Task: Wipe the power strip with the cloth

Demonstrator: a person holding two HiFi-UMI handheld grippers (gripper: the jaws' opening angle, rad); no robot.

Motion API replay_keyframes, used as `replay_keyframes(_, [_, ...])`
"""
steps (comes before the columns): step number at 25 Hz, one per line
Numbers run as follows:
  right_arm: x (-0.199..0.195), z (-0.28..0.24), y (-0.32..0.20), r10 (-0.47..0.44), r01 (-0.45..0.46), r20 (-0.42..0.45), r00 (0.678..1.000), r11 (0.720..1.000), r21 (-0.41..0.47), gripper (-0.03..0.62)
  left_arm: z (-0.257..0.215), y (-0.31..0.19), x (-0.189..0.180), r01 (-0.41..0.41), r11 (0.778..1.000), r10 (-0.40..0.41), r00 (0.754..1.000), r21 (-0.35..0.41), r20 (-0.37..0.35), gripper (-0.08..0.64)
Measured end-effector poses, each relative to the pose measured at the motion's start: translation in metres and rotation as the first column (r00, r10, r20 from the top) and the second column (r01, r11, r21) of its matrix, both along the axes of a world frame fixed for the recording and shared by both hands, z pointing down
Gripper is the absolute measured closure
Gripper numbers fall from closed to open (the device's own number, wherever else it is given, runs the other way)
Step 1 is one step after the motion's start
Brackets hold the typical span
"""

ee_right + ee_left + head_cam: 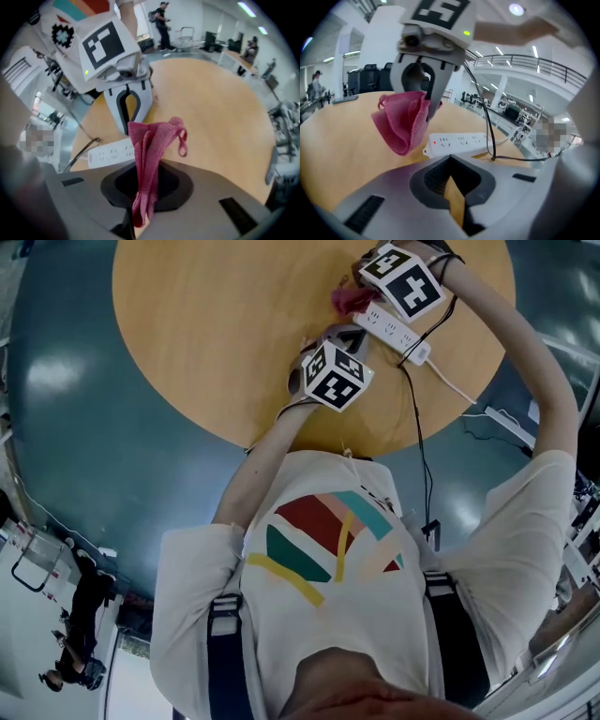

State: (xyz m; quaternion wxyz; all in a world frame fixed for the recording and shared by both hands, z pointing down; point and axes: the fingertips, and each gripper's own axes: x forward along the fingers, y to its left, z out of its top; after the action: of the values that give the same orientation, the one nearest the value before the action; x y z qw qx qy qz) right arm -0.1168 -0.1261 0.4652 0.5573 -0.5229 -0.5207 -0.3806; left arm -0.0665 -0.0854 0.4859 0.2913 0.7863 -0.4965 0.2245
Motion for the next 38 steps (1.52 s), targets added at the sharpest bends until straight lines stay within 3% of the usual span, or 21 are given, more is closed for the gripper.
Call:
replay_keyframes(1, [-0.014,-0.012,0.004,0.098,-0.095,0.076,0.992,0.995,-0.039,0.553,-0.008,0.000,-0.010,0.033,0.999,-0.032,0.999,0.017,-0.032,0.523])
replay_keyframes(2, [-0.026,-0.021,0.008,0.215,-0.201,0.160,0.963,0.974,-0.101,0.554,-0.014,0.000,-0.019,0.066,0.997,-0.065,0.997,0.041,-0.045,0.523])
replay_keyframes(3, [-0.033,-0.030,0.011,0.343,-0.305,0.236,0.909,0.935,-0.183,0.554,-0.018,-0.002,-0.026,0.101,0.993,-0.097,0.994,0.069,-0.052,0.523])
replay_keyframes(4, [-0.036,-0.038,0.015,0.471,-0.398,0.293,0.832,0.875,-0.276,0.553,-0.023,-0.005,-0.032,0.136,0.986,-0.130,0.989,0.099,-0.064,0.523])
replay_keyframes(6, [-0.038,-0.061,0.025,0.696,-0.541,0.359,0.622,0.713,-0.446,0.554,-0.044,-0.004,-0.049,0.204,0.964,-0.189,0.977,0.171,-0.100,0.523])
replay_keyframes(9, [-0.032,-0.096,0.043,0.888,-0.632,0.384,0.252,0.452,-0.630,0.554,-0.092,0.008,-0.075,0.282,0.913,-0.252,0.958,0.294,-0.135,0.523])
replay_keyframes(12, [0.006,-0.113,0.048,0.939,-0.639,0.333,-0.088,0.203,-0.742,0.553,-0.133,0.017,-0.068,0.330,0.855,-0.295,0.944,0.401,-0.148,0.523])
replay_keyframes(14, [0.031,-0.125,0.059,0.932,-0.567,0.232,-0.279,0.034,-0.823,0.554,-0.154,0.030,-0.058,0.347,0.822,-0.311,0.938,0.452,-0.155,0.523])
replay_keyframes(16, [0.051,-0.135,0.078,0.906,-0.395,0.060,-0.420,-0.123,-0.910,0.554,-0.165,0.048,-0.042,0.340,0.800,-0.308,0.940,0.493,-0.149,0.523])
replay_keyframes(17, [0.062,-0.139,0.089,0.882,-0.293,-0.035,-0.470,-0.193,-0.936,0.554,-0.168,0.058,-0.032,0.333,0.791,-0.306,0.942,0.513,-0.140,0.523])
replay_keyframes(18, [0.073,-0.143,0.099,0.857,-0.205,-0.109,-0.504,-0.242,-0.948,0.554,-0.171,0.069,-0.024,0.329,0.781,-0.307,0.942,0.532,-0.132,0.523])
replay_keyframes(19, [0.082,-0.146,0.109,0.837,-0.147,-0.148,-0.527,-0.262,-0.954,0.554,-0.175,0.080,-0.018,0.329,0.768,-0.312,0.941,0.549,-0.129,0.523])
replay_keyframes(20, [0.088,-0.148,0.117,0.823,-0.123,-0.150,-0.548,-0.257,-0.959,0.554,-0.180,0.089,-0.016,0.335,0.755,-0.318,0.939,0.565,-0.131,0.523])
replay_keyframes(23, [0.093,-0.152,0.131,0.812,-0.159,-0.063,-0.580,-0.189,-0.969,0.554,-0.189,0.103,-0.015,0.354,0.726,-0.335,0.931,0.589,-0.147,0.523])
replay_keyframes(28, [0.112,-0.152,0.141,0.817,-0.152,-0.050,-0.574,-0.167,-0.974,0.554,-0.190,0.110,0.004,0.355,0.716,-0.342,0.929,0.601,-0.142,0.523])
replay_keyframes(32, [0.094,-0.155,0.154,0.820,-0.146,-0.048,-0.571,-0.159,-0.976,0.554,-0.201,0.121,-0.014,0.351,0.703,-0.339,0.930,0.619,-0.143,0.523])
replay_keyframes(38, [0.117,-0.143,0.157,0.821,-0.156,-0.032,-0.570,-0.146,-0.977,0.554,-0.185,0.118,0.014,0.350,0.721,-0.308,0.935,0.598,-0.176,0.522])
